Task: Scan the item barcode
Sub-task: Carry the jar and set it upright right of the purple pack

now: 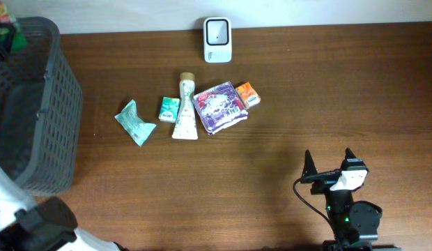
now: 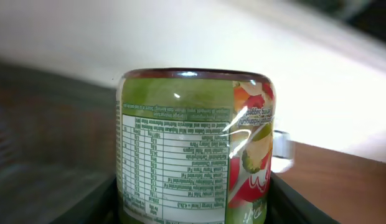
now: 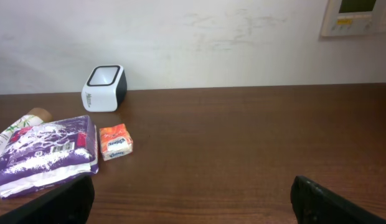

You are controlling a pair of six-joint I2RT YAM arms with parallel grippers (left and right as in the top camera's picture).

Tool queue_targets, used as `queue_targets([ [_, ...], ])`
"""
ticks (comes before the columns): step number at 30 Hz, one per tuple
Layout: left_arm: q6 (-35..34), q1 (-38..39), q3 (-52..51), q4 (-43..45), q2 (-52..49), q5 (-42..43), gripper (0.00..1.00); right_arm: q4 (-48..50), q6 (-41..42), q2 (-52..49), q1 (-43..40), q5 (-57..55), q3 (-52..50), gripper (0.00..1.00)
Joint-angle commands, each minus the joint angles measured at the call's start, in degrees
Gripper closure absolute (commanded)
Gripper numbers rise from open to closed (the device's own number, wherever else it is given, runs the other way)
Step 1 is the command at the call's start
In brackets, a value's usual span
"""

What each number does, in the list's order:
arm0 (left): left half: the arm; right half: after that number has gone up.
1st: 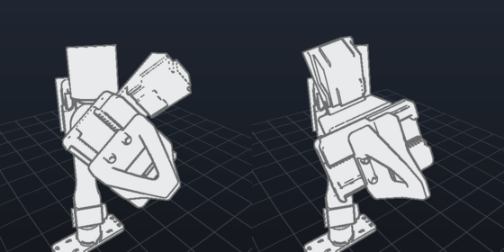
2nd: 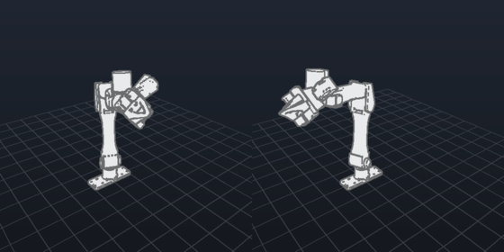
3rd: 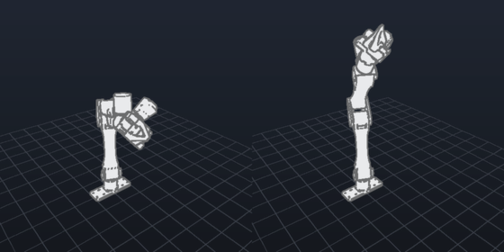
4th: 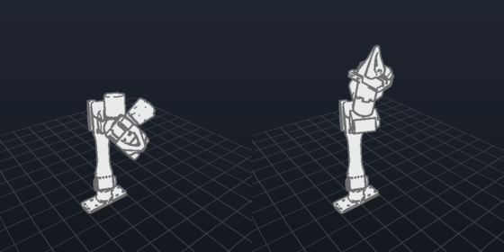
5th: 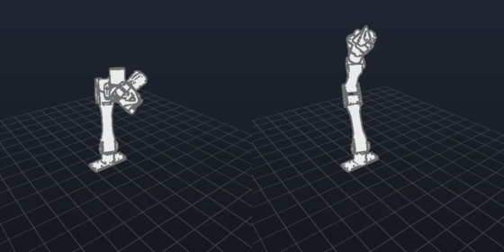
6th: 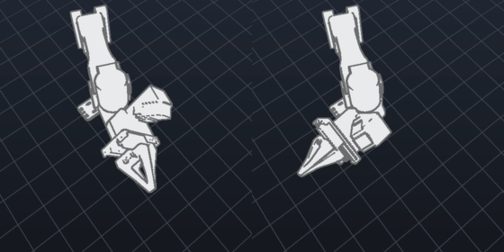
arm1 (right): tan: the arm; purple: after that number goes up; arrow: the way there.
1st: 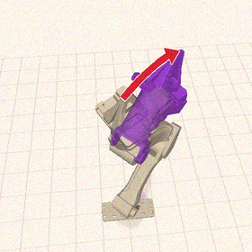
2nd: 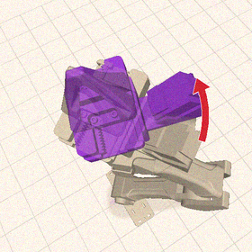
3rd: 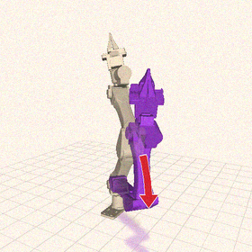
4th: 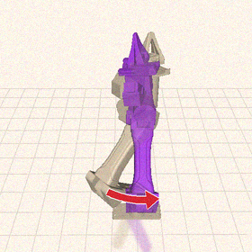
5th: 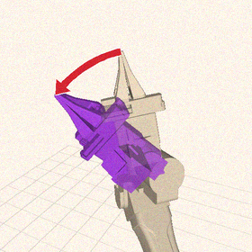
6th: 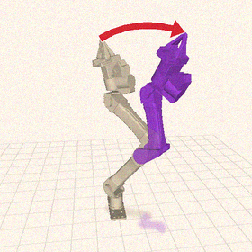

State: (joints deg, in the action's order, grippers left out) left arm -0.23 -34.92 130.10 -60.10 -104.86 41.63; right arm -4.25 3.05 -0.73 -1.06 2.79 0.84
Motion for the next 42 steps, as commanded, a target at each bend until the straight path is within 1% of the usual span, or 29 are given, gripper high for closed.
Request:
queue_targets([
  [1,-3.32,1.36,1.31,0.39,2.73,14.45,0.76,-0.04,0.42,0.33,0.31,-0.28,-0.52,0.01],
  [3,-3.45,3.41,1.31,-1.31,2.73,16.26,0.76,-0.04,0.42,0.33,0.31,-0.28,-0.52,0.01],
  [7,-3.41,9.11,1.29,-4.9,2.69,15.93,0.75,-0.04,0.42,0.31,0.31,-0.28,-0.52,0.01],
  [9,-3.39,11.96,1.29,-5.81,2.67,14.36,0.75,-0.04,0.42,0.33,0.31,-0.28,-0.52,0.01],
  [11,-3.41,16.2,1.29,-7.74,2.67,8.13,0.75,-0.04,0.44,0.33,0.31,-0.28,-0.52,0.01],
  [12,-3.41,18.86,1.29,-9.4,2.67,2.64,0.75,-0.04,0.42,0.33,0.31,-0.26,-0.52,0.01],
  [16,-3.41,28.61,1.11,-14.64,2.54,-14.32,0.74,-0.04,0.42,0.31,0.31,-0.28,-0.52,0.01],
  [22,-3.41,40.81,1.05,-20.46,0.04,-26.08,0.75,-0.04,0.42,0.31,0.31,-0.28,-0.52,0.01],
  [25,-3.41,46.49,1.03,-23.91,-2.93,-31.58,0.72,-0.04,0.42,0.33,0.31,-0.28,-0.52,0.01],
  [27,-3.41,49.64,1.03,-25.77,-5.51,-32.5,0.71,-0.04,0.42,0.33,0.31,-0.28,-0.52,0.01],
  [32,-3.43,56.08,1.03,-27.26,-12.24,-32.46,0.72,-0.04,0.44,0.31,0.31,-0.28,-0.52,0.01],
  [37,-3.45,61.75,1.03,-26.51,-18.08,-32.44,0.71,-0.04,0.42,0.33,0.31,-0.26,-0.52,0.01],
  [42,-3.43,67.47,1.03,-25.49,-22.91,-32.48,0.68,-0.04,0.42,0.33,0.31,-0.26,-0.52,0.01],
])
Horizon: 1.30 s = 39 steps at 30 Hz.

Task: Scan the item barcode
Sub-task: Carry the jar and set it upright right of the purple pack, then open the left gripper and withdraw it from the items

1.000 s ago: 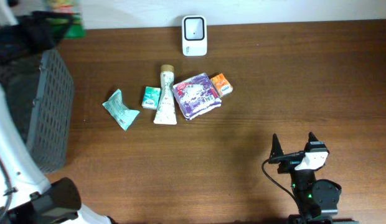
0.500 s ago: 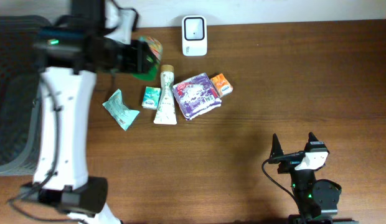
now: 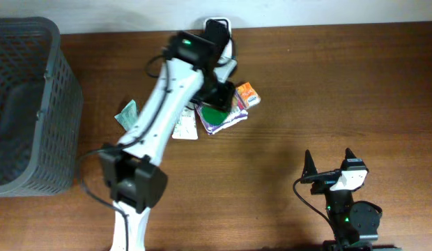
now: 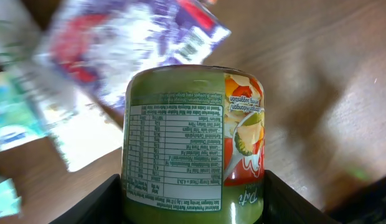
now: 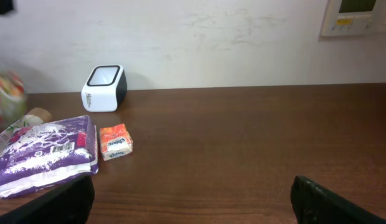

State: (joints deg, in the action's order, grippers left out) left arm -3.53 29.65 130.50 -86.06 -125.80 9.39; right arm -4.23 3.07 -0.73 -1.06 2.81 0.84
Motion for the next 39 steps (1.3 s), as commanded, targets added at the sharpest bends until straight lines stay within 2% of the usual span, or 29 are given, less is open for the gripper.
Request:
queue_targets([
  [1,-0.13,3.74,0.63,0.81,-2.56,-0.24,0.68,-0.07,0.39,0.31,0.31,-0.31,-0.52,0.01],
  [12,-0.13,9.97,0.63,6.21,-9.29,-0.26,0.64,-0.07,0.39,0.33,0.31,-0.31,-0.52,0.01],
  [18,-0.11,10.97,0.63,8.41,-12.11,-0.5,0.62,-0.07,0.39,0.33,0.31,-0.28,-0.52,0.01],
  [25,-0.13,10.93,0.98,8.44,-13.84,-2.36,0.62,-0.07,0.42,0.33,0.31,-0.31,-0.52,0.01],
  [31,-0.13,8.63,9.27,3.15,-13.46,-2.12,0.58,-0.07,0.39,0.33,0.31,-0.31,-0.52,0.02],
  [36,-0.13,5.99,21.16,-4.42,-13.46,-2.12,0.51,-0.07,0.39,0.33,0.31,-0.28,-0.52,0.01],
  [37,-0.13,5.53,23.26,-5.84,-13.46,-2.12,0.35,-0.07,0.39,0.33,0.31,-0.28,-0.52,0.01],
  [38,-0.13,5.16,24.96,-6.95,-13.46,-2.14,0.34,-0.07,0.39,0.33,0.31,-0.31,-0.52,0.01],
  [39,-0.13,4.72,26.84,-8.26,-13.46,-2.14,0.26,-0.07,0.39,0.33,0.31,-0.28,-0.52,0.01],
])
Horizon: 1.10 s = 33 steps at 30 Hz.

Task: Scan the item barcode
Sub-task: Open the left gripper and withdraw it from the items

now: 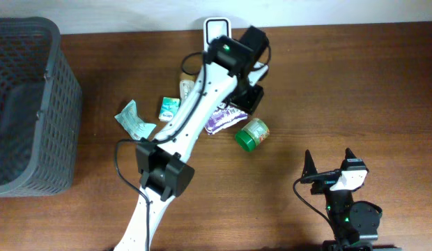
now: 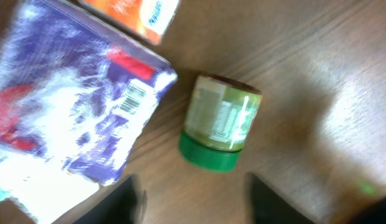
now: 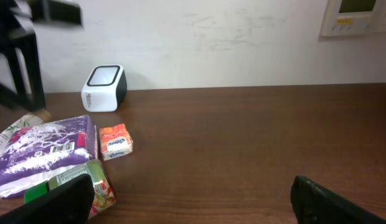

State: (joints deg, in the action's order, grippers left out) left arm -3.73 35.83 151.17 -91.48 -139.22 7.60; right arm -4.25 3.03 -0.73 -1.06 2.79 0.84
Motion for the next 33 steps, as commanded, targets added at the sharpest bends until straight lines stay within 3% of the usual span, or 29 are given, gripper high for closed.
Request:
queue_targets([
  [1,0.07,-1.79,7.43,-3.78,-0.04,-0.37,0.2,-0.04,0.44,0.33,0.31,-0.26,-0.52,0.01],
  [3,0.07,-2.75,10.05,-5.25,-0.02,-0.33,0.18,-0.04,0.44,0.31,0.31,-0.28,-0.52,0.01],
  [4,0.07,-3.39,10.54,-5.25,0.42,0.04,0.12,-0.04,0.44,0.33,0.31,-0.26,-0.52,0.01],
  [9,0.04,-6.47,10.99,-5.25,3.17,0.52,0.09,-0.04,0.44,0.33,0.31,-0.28,-0.52,0.01],
  [12,0.07,-8.96,10.99,-5.27,6.45,2.27,0.0,-0.04,0.44,0.31,0.31,-0.26,-0.52,0.01],
  [18,2.12,-11.69,7.54,-5.25,15.91,1.95,0.01,-0.04,0.44,0.33,0.31,-0.28,-0.52,0.01],
  [23,2.4,-13.66,-9.53,-5.25,29.97,-7.43,0.01,-0.04,0.44,0.33,0.31,-0.28,-0.52,0.01],
  [28,-0.85,-16.81,-26.53,-5.25,39.74,-7.41,0.01,-0.04,0.44,0.33,0.31,-0.28,-0.52,0.01],
  [33,-2.56,-19.56,-36.59,-5.25,43.6,-7.41,0.01,-0.04,0.44,0.31,0.31,-0.26,-0.52,0.01],
])
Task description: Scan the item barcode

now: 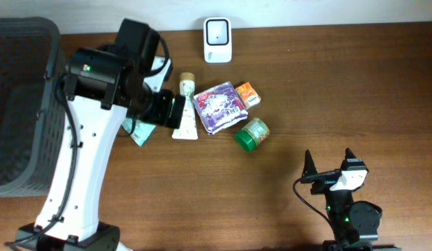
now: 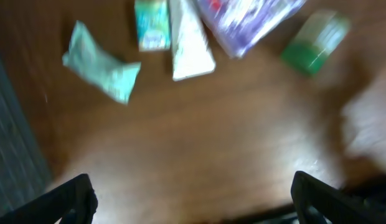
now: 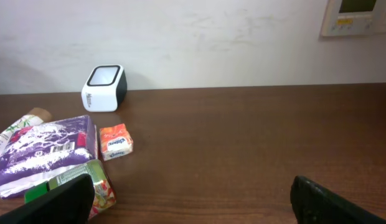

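A green-lidded jar (image 1: 252, 132) lies on its side on the brown table, right of the purple packet (image 1: 219, 107); it also shows as the jar (image 2: 315, 42) and the jar (image 3: 78, 190). The white scanner (image 1: 217, 31) stands at the back edge. My left gripper (image 2: 193, 205) is open and empty, high above the table, its wrist (image 1: 159, 109) over the small green-white box beside the tube (image 1: 184, 108). My right gripper (image 1: 329, 162) rests open at the front right, far from the items.
An orange box (image 1: 247, 94) lies by the purple packet. A teal pouch (image 1: 136, 125) lies left of the tube. A dark mesh basket (image 1: 21, 104) fills the table's left end. The wall runs just behind the scanner.
My left gripper was open close above the jar beside the purple packet. It is now farther left and higher, over the tube and small box. The jar has not moved.
My left gripper was shut on the jar, off at the left by the basket. Then it held the jar over the purple packet near the scanner. Then the jar lay on the table with the gripper open above it, and now the gripper stands away to the left.
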You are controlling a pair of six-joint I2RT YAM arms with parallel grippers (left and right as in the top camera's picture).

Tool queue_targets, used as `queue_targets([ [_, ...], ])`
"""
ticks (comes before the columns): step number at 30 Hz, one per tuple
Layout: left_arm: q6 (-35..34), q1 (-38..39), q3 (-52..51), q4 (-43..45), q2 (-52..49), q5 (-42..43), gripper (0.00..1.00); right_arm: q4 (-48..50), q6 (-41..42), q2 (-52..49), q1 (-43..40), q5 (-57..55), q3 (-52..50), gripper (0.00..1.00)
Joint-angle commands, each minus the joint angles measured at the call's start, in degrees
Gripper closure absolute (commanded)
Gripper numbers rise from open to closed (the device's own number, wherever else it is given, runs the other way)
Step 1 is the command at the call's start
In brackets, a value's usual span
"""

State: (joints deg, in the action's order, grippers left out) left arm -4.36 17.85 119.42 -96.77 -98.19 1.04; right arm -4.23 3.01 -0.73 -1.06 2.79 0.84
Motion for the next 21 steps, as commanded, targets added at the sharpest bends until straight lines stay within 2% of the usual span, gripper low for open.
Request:
queue_targets([
  [1,-2.12,-1.9,-6.14,0.04,3.04,-0.83,0.01,-0.07,0.46,0.33,0.31,-0.28,-0.52,0.01],
  [7,-6.16,-2.64,-16.92,1.51,9.66,-0.79,0.01,-0.07,0.46,0.33,0.31,-0.26,-0.52,0.01],
  [11,-7.06,-2.64,-27.21,7.21,20.2,-0.76,0.01,-0.07,0.46,0.31,0.31,-0.26,-0.52,0.01],
  [21,-14.29,-2.64,-49.33,22.14,49.05,-0.87,0.01,-0.07,0.46,0.33,0.31,-0.26,-0.52,0.01],
])
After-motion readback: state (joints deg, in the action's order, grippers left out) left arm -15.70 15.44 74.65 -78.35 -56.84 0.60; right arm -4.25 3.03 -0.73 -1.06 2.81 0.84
